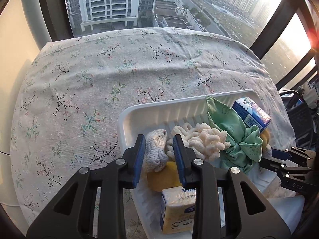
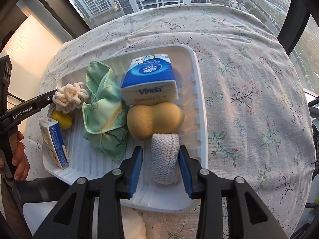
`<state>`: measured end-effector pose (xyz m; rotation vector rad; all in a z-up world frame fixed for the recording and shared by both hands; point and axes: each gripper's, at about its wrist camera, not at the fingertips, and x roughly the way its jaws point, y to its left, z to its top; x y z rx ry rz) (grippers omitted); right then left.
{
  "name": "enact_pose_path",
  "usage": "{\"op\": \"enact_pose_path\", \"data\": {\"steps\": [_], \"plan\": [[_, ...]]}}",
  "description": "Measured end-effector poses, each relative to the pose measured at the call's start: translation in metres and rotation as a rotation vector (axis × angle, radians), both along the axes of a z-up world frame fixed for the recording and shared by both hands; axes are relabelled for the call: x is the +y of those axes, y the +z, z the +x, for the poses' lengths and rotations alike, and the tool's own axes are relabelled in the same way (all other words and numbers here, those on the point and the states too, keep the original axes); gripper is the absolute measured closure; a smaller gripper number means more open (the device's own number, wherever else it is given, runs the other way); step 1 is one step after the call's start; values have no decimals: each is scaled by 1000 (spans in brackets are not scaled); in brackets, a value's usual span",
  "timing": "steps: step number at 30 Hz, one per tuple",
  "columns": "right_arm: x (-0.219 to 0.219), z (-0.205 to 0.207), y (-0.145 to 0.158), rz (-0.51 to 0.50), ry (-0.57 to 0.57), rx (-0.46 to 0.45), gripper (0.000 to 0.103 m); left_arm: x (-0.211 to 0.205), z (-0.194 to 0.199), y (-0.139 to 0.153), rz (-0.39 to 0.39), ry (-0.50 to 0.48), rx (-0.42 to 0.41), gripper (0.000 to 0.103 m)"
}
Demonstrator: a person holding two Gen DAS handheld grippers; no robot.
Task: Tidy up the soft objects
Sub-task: 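Open both tools to release the knitted roll into the tray, then move both tools back toward the two yellow sponges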
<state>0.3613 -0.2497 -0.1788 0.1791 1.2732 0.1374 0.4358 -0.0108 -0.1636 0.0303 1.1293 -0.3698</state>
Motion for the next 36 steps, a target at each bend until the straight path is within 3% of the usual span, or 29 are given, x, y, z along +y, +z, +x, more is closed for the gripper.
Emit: {"op": "enact_pose_path", "data": {"steps": [3,6,9,15,25,36], "plan": [[-2,-5,13,-13,-9,-31,47,7,-6,14,0,32,-45,72],[-4,-13,28,-13,-20,-62,46,20,-14,28,-45,74,-81,64],[-10,-21,42,-21,-42,-94,45,32,-22,41,-55,111,-115,63],[-26,-40,56,-50,-82,-116,45,57,-45,53,28,157,-170,63],[-58,-84,43,-74,-142,-91,45,112,-95,36,66,215,-147,62],[-82,-146,25,-82,-162,-72,45,141,-178,18,51,219,-159,62]]}}
